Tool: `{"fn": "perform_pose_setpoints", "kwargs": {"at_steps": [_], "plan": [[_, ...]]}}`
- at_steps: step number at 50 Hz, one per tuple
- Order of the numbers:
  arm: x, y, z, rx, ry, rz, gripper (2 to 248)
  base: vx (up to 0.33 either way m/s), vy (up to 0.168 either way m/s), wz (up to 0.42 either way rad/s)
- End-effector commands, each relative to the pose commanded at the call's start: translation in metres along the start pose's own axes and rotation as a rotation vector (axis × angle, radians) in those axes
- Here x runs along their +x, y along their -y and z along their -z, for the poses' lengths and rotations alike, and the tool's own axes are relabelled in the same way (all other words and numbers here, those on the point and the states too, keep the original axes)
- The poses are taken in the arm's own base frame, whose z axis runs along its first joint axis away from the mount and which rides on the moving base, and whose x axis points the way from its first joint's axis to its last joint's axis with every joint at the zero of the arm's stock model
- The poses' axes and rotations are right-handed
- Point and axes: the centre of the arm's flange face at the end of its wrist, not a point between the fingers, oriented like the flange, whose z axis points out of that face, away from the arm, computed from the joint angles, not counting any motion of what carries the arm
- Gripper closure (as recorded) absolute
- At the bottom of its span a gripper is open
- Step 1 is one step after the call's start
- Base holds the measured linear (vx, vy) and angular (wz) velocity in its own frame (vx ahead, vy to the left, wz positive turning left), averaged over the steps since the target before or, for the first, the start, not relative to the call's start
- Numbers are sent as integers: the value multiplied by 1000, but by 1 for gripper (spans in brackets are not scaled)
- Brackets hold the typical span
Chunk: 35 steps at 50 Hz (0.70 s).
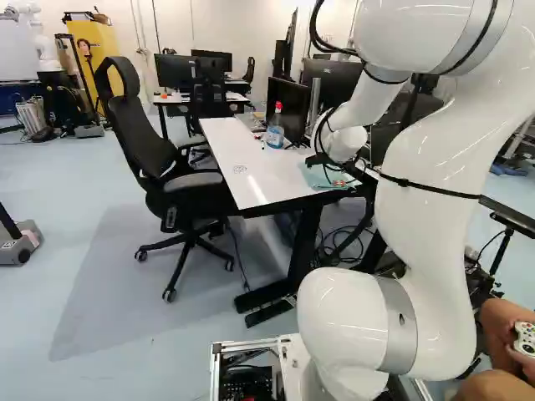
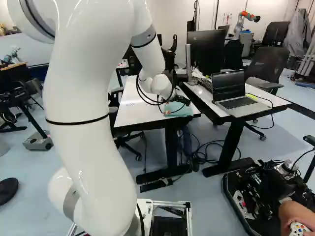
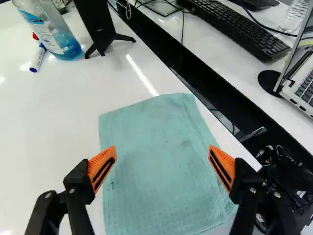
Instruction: Clean the table with the green towel
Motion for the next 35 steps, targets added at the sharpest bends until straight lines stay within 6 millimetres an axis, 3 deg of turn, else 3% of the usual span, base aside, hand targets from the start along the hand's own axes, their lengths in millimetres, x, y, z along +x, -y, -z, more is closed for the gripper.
{"fn": "perform_pose_setpoints", "kwargs": {"at_steps": [35], "plan": [[-2, 0, 0, 1, 26, 6, 3, 0, 0, 0]]}}
